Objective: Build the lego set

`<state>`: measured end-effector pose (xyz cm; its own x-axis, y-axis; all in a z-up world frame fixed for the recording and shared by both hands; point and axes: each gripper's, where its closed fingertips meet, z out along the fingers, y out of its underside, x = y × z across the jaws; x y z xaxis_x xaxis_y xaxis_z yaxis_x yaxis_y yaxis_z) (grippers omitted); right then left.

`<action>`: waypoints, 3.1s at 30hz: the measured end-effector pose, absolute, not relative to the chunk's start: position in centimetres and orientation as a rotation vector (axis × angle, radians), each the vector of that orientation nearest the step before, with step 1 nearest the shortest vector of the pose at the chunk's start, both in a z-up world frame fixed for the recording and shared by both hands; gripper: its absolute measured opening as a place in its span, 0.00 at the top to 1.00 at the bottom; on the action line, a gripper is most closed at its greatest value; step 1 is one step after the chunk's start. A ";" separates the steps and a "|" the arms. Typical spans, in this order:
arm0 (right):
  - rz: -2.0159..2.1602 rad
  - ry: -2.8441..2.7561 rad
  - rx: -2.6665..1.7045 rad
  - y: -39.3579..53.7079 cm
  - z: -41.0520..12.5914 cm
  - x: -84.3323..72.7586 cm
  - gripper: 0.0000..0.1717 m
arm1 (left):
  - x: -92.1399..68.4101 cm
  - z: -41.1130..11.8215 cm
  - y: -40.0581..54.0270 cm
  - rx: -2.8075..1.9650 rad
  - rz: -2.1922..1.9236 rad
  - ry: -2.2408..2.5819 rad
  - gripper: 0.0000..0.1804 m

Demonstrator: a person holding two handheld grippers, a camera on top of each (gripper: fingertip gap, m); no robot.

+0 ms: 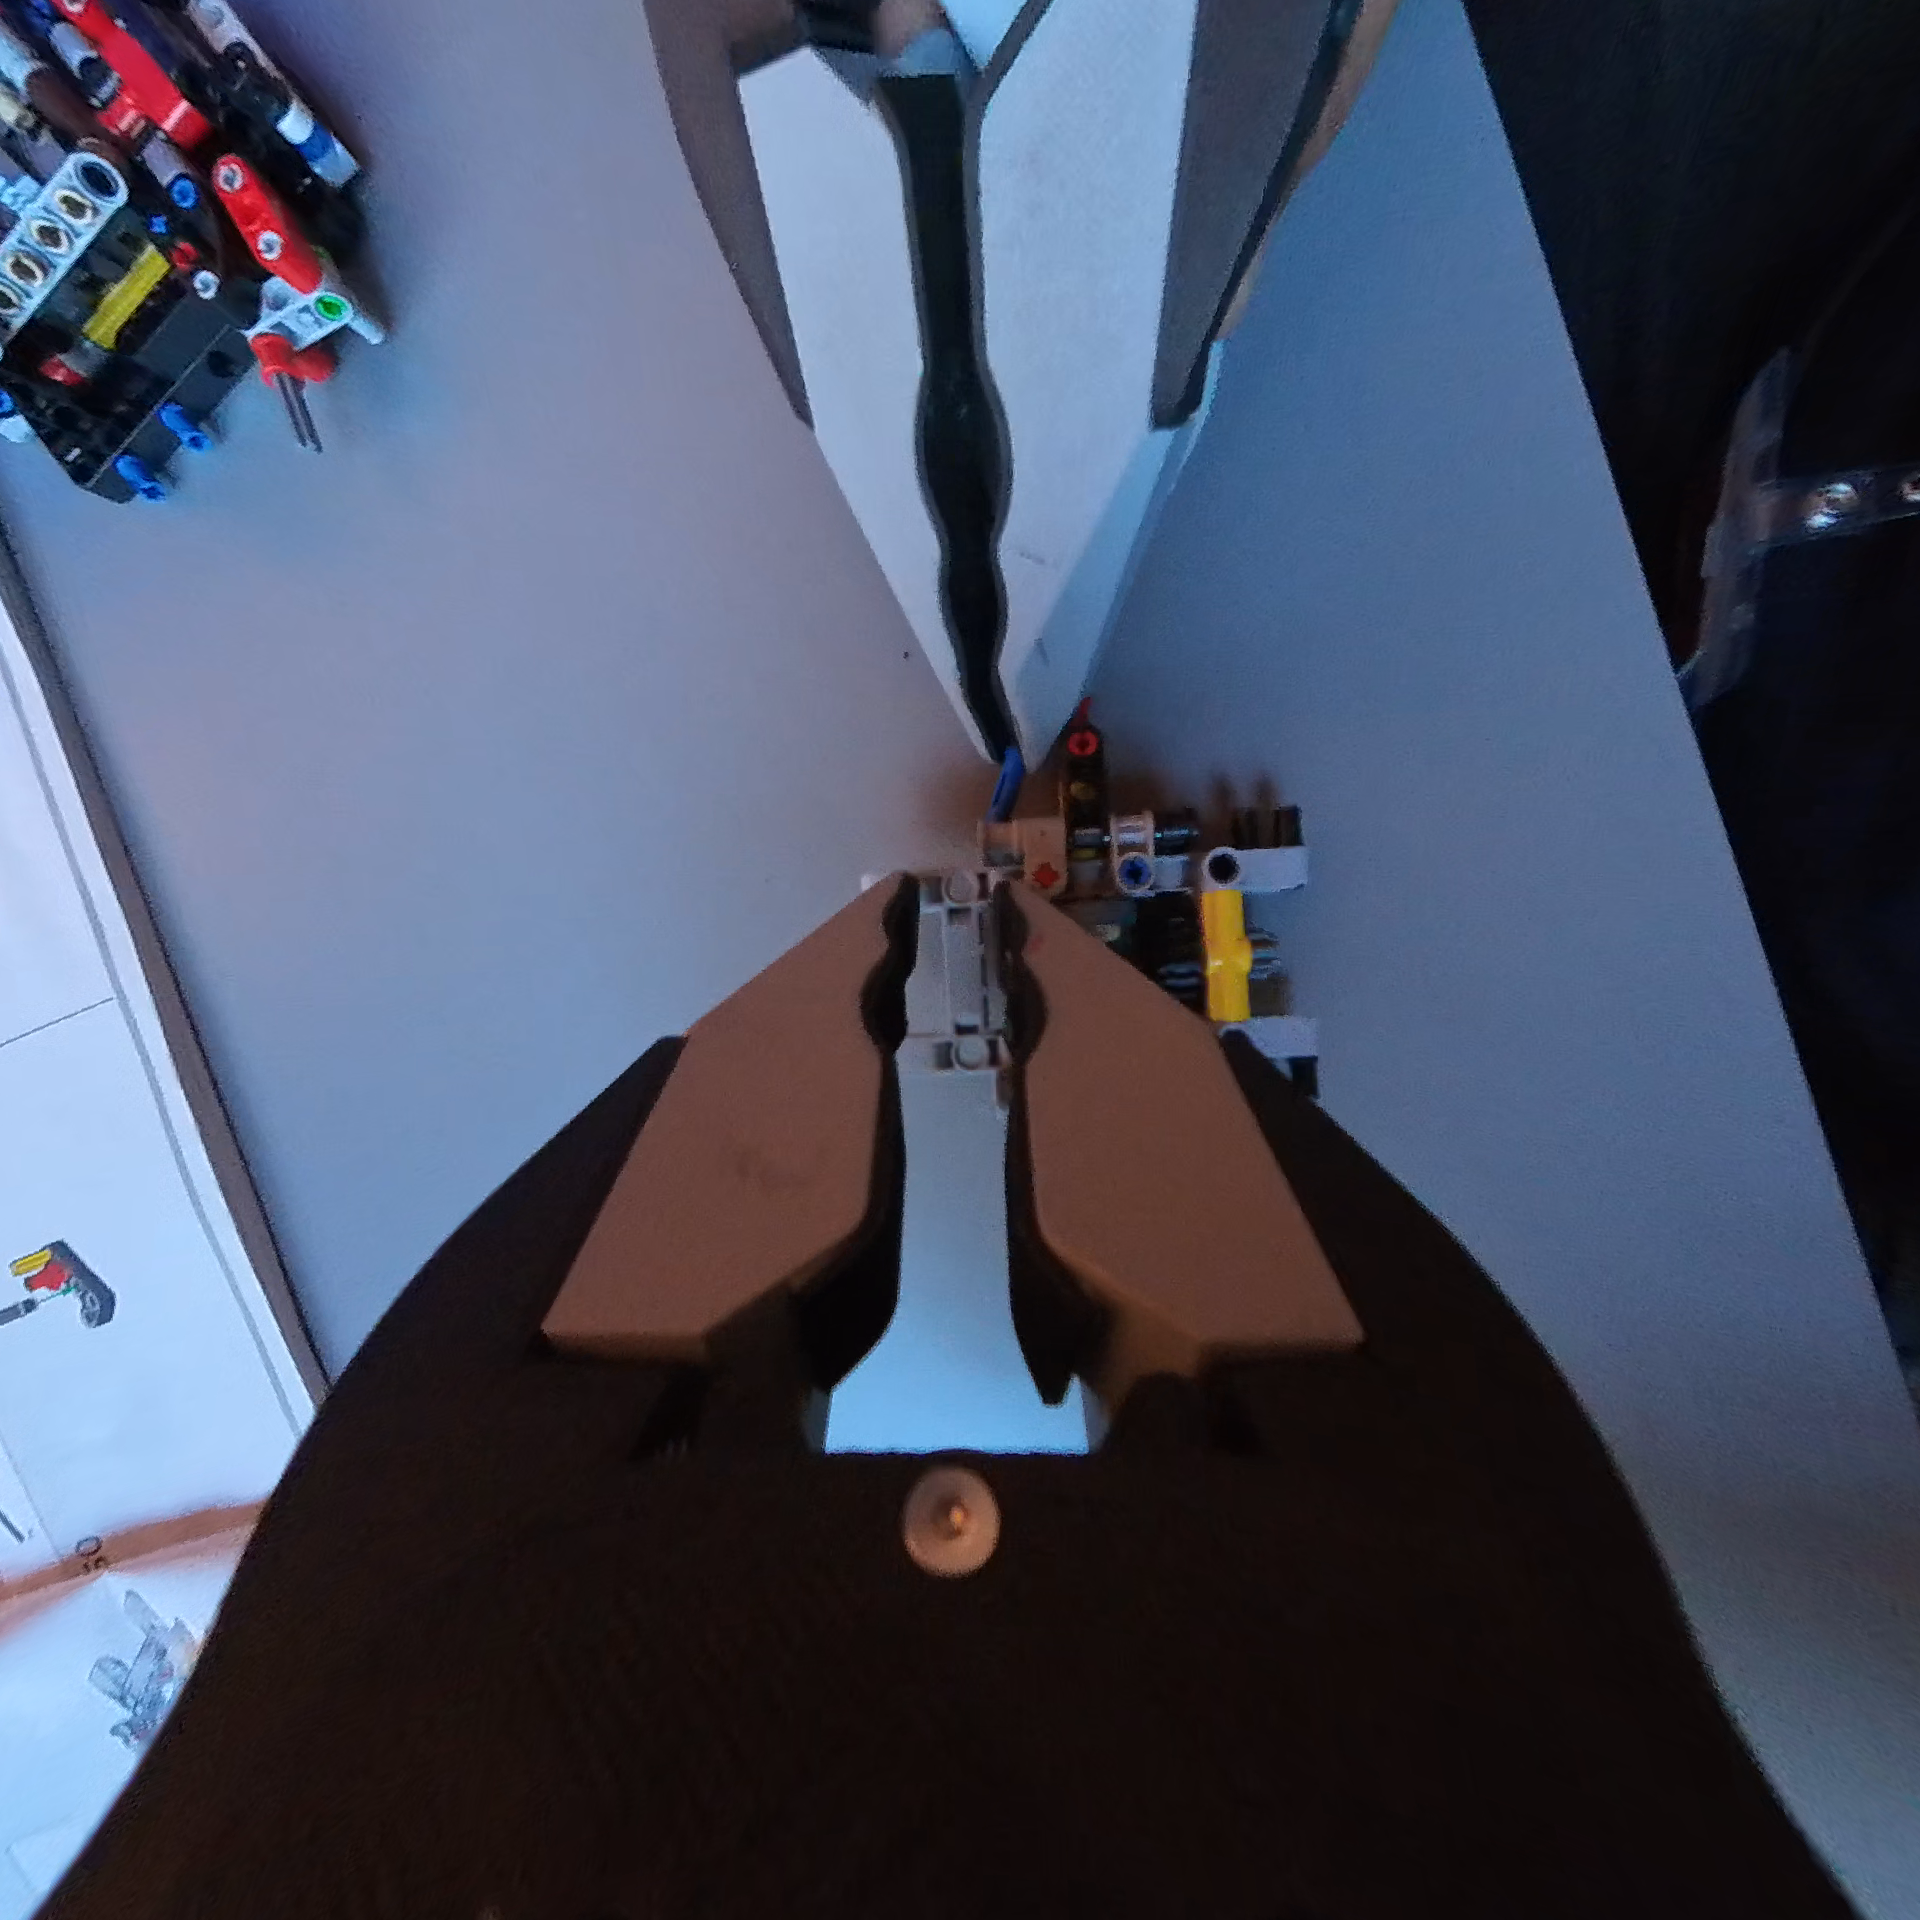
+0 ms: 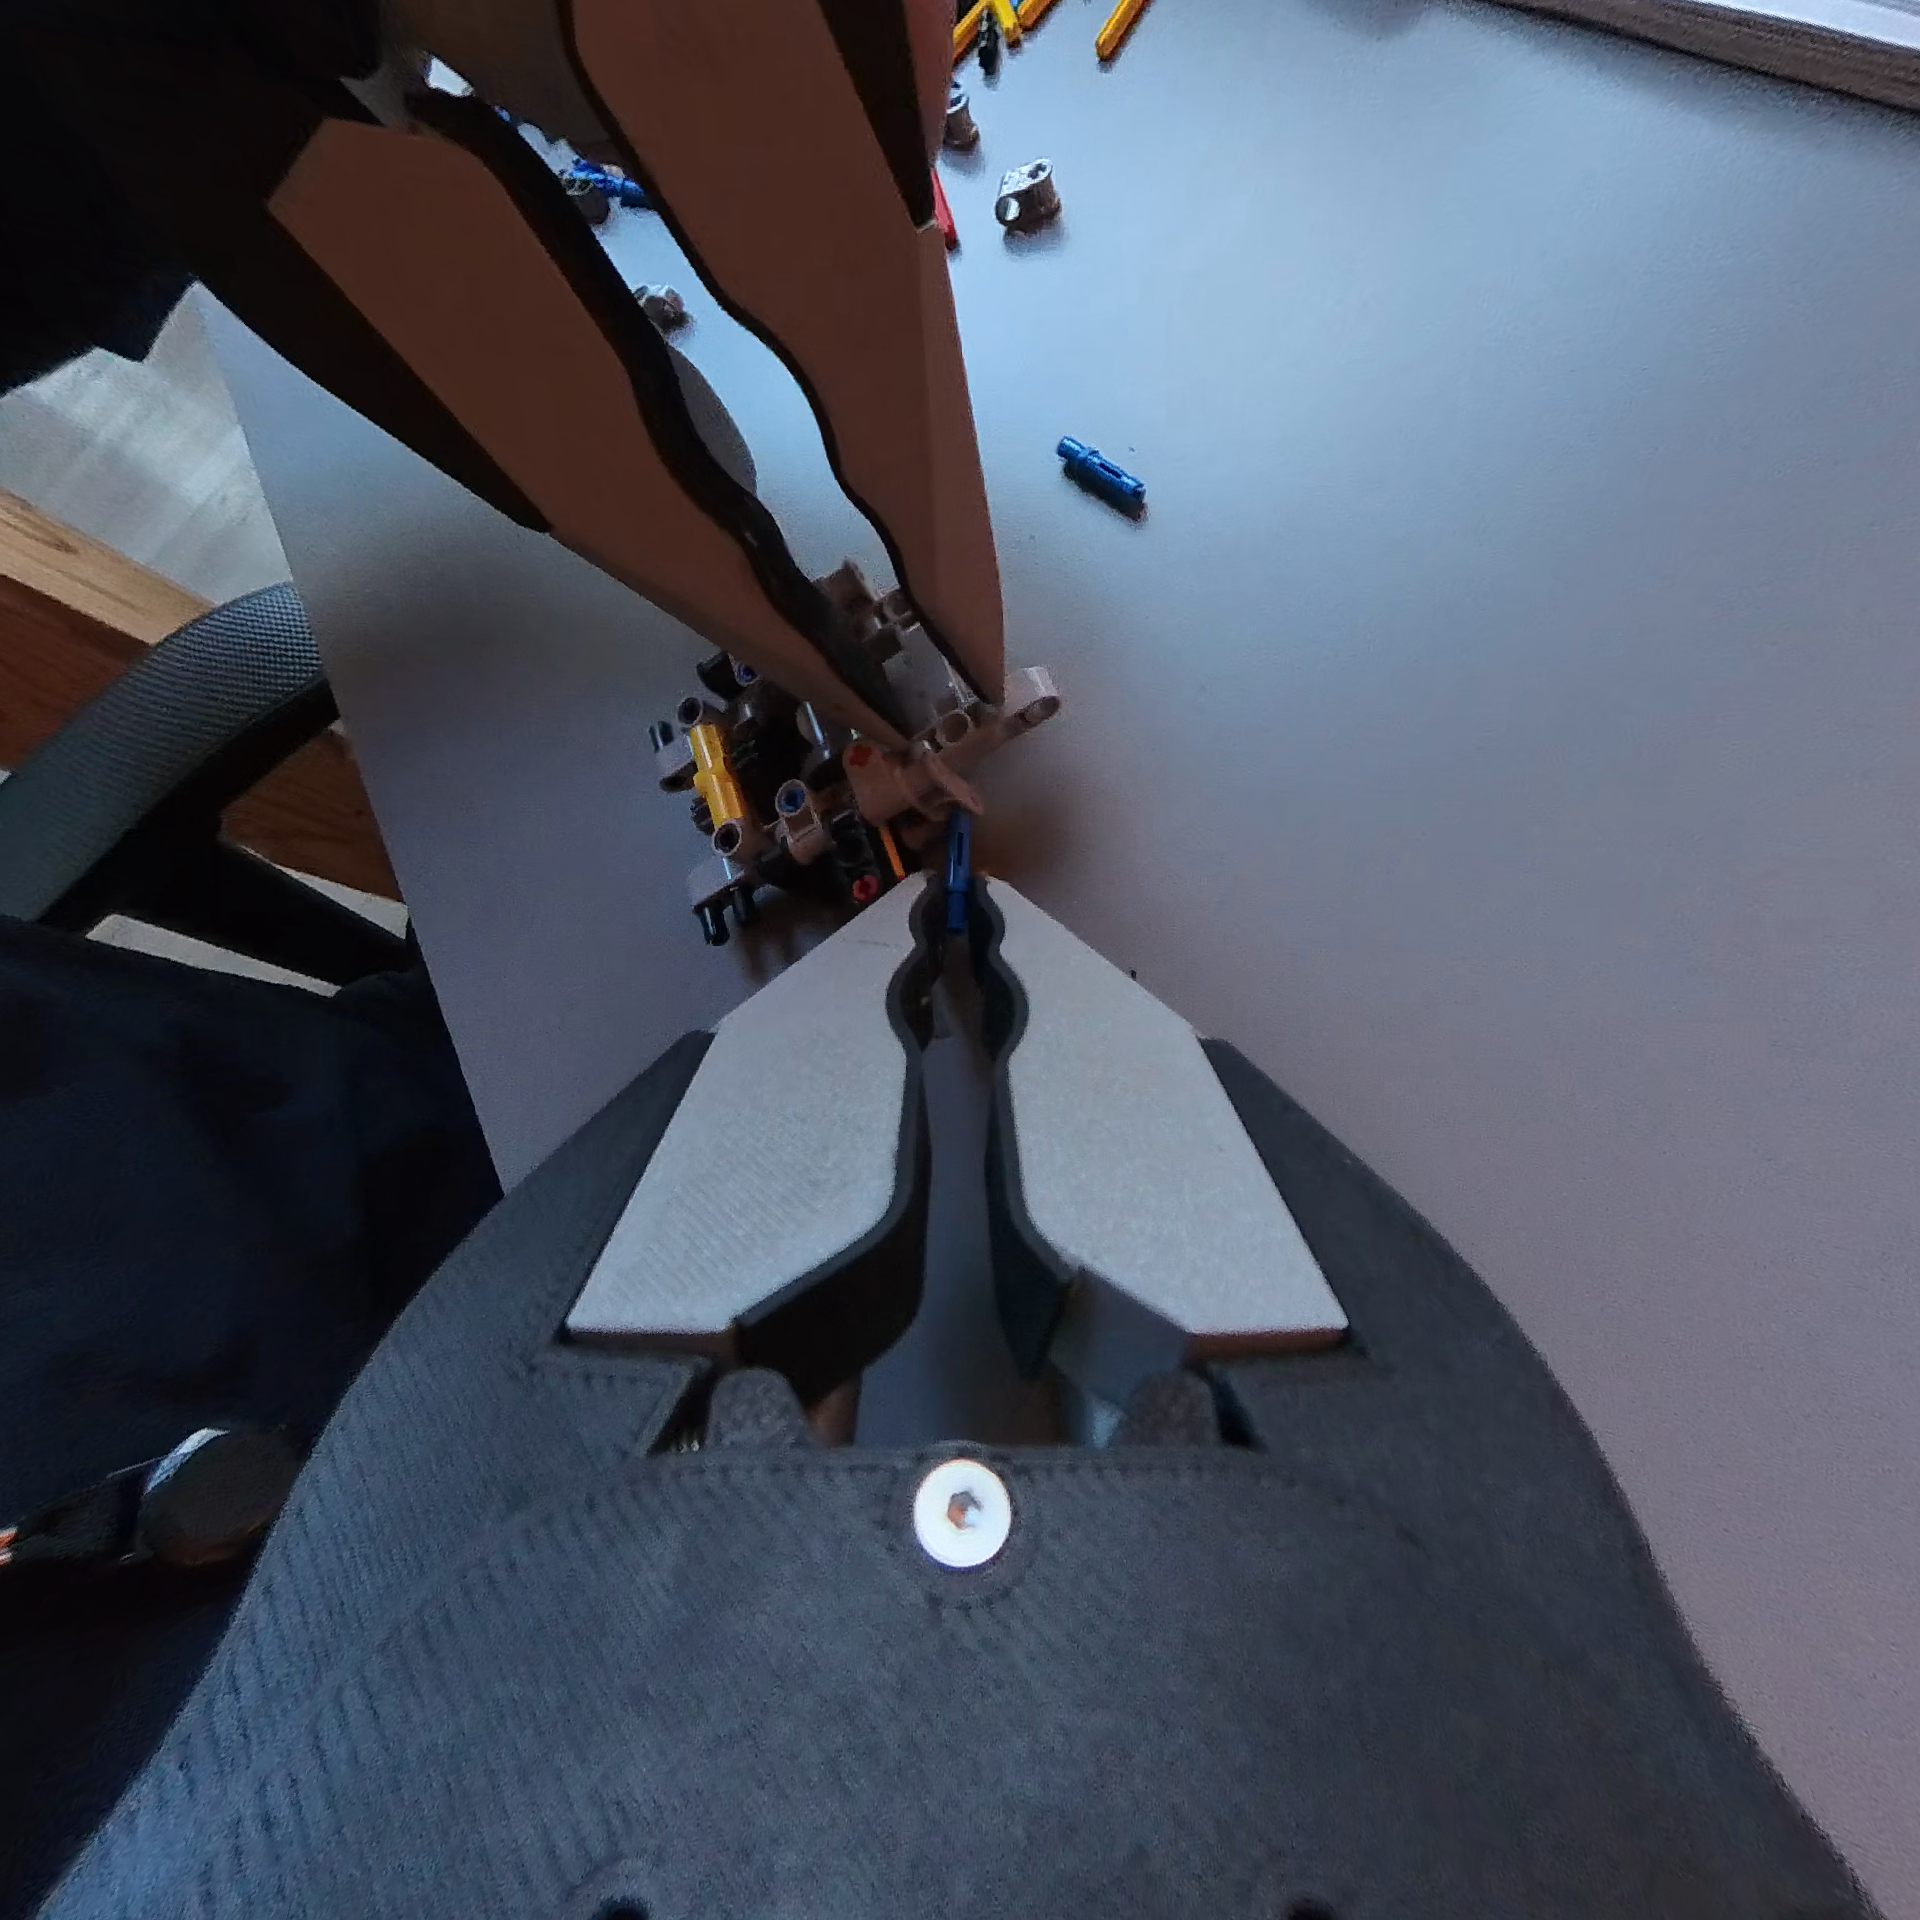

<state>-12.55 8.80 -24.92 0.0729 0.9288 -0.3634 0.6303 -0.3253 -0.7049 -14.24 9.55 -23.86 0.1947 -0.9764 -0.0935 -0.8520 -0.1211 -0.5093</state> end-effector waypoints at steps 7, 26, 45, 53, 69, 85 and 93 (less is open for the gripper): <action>1.182 -1.627 -1.937 8.3 -24.6 -12.7 1.00 | -14.1 -22.7 8.7 -2.024 -0.488 1.643 0.92; 1.203 -1.769 -1.840 8.2 -24.6 -12.7 0.99 | -13.5 -23.6 8.3 -2.095 -0.554 1.662 0.93; 1.217 -1.783 -1.827 8.4 -24.6 -12.7 1.00 | -13.8 -23.4 8.9 -2.069 -0.475 1.866 0.92; 1.215 -1.788 -1.826 8.4 -24.6 -12.6 1.00 | -13.5 -23.7 9.0 -2.055 -0.461 1.945 0.91; 1.216 -1.784 -1.826 8.6 -24.6 -12.4 1.00 | -13.5 -23.6 9.0 -2.021 -0.395 2.129 0.92; 1.199 -1.764 -1.835 8.9 -24.7 -12.4 1.00 | -13.6 -24.0 9.3 -1.984 -0.311 2.203 0.93; 1.212 -1.726 -1.850 9.5 -24.5 -12.3 1.00 | -13.4 -24.3 9.3 -1.956 -0.299 2.202 0.93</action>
